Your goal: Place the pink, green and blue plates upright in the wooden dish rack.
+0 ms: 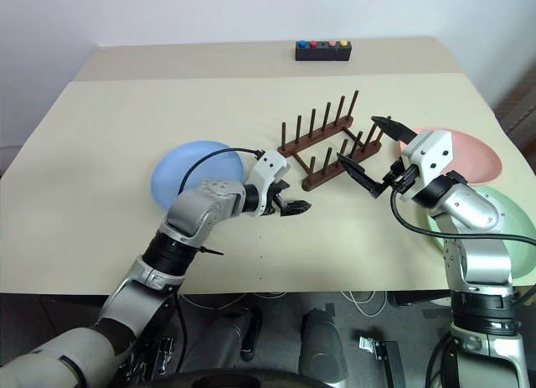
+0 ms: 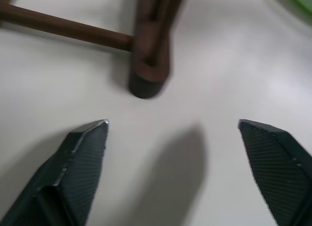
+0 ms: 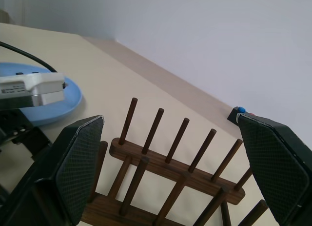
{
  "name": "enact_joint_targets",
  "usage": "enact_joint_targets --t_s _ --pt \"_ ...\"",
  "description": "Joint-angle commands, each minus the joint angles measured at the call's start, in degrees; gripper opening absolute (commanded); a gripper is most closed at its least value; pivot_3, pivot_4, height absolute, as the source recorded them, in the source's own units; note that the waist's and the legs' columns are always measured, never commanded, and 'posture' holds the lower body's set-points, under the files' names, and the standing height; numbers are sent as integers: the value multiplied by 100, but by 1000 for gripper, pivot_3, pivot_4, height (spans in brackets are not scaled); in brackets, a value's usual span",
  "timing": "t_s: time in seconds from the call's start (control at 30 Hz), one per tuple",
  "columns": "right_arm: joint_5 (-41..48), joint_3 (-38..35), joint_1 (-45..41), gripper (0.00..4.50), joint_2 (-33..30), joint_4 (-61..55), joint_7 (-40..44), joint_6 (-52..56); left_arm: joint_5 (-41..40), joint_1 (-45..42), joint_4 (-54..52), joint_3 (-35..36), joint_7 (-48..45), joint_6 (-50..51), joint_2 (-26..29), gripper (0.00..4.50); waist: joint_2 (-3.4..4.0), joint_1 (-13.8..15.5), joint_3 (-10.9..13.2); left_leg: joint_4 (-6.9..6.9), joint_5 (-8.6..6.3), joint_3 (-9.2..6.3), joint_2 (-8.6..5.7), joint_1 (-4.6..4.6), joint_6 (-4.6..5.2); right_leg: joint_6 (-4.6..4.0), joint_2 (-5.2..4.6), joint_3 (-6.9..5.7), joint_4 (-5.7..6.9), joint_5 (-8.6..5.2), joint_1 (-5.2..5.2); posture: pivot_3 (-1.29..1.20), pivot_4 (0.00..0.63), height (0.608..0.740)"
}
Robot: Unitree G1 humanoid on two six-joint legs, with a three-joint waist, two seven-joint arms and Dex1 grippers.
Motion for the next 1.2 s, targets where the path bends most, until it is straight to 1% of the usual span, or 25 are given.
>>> enact_joint_targets --t_s 0.03,0.2,0.4,0.67,0.9,1.0,1.07,1.1,1.13,1.17,1.2 --pt "10 -78 -60 4500 -19 -94 -19 -122 347 -141 304 -42 348 -393 -12 4463 0 0 0 0 0 2 0 0 0 0 0 1 0 0 0 0 150 740" --pt "-5 -77 -34 4500 -22 -99 -22 -119 639 -278 908 -171 613 -905 -202 4463 0 16 0 0 -1 3 0 0 2 1 -1 1 -1 0 0 0 150 740" --pt "-21 -74 -50 4500 -23 -108 -27 -104 712 -387 1406 -212 480 -1216 -434 4463 0 19 -1 2 -2 4 0 0 4 3 -1 2 -1 1 2 0 150 740" --pt "-28 -73 -37 4500 -24 -151 -57 -89 802 -767 2200 -140 281 -1710 -609 4463 0 128 -2 6 -8 9 -2 1 14 9 -2 3 -6 4 6 0 150 740" --pt "-33 -71 -25 4500 -31 -194 -89 -74 806 -908 2571 -67 97 -1930 -747 4463 0 138 -2 6 -9 12 -3 0 15 10 -4 4 -8 5 7 0 150 740" --pt "-27 -85 -14 4500 -40 -201 -91 -72 788 -956 2675 -26 23 -1972 -822 3661 0 136 -2 7 -9 11 -4 0 16 12 -4 4 -9 6 8 0 150 740" --pt "-28 -85 -10 4500 -40 -207 -93 -72 815 -978 2723 -11 18 -1999 -853 2707 0 135 -2 6 -10 11 -4 0 17 13 -4 4 -9 5 7 0 150 740" --pt "-27 -84 -10 4500 -40 -208 -91 -73 831 -992 2748 -14 0 -2034 -870 2137 0 136 -2 5 -10 11 -4 0 17 14 -4 4 -10 4 7 0 150 740" --pt "-30 -82 -12 4500 -41 -206 -91 -75 840 -993 2749 -12 -6 -2033 -889 1788 0 137 -2 5 -10 12 -4 0 17 15 -4 4 -10 4 7 0 150 740" --pt "-32 -81 -14 4500 -42 -203 -90 -76 846 -989 2747 -7 -5 -2031 -905 1238 0 137 -2 5 -10 12 -4 0 17 15 -5 4 -11 4 7 0 150 740" --pt "-32 -81 -14 4500 -43 -203 -90 -75 851 -984 2743 -1 -7 -2029 -915 803 0 137 -2 5 -10 12 -5 -1 17 15 -5 4 -13 4 7 0 150 740"
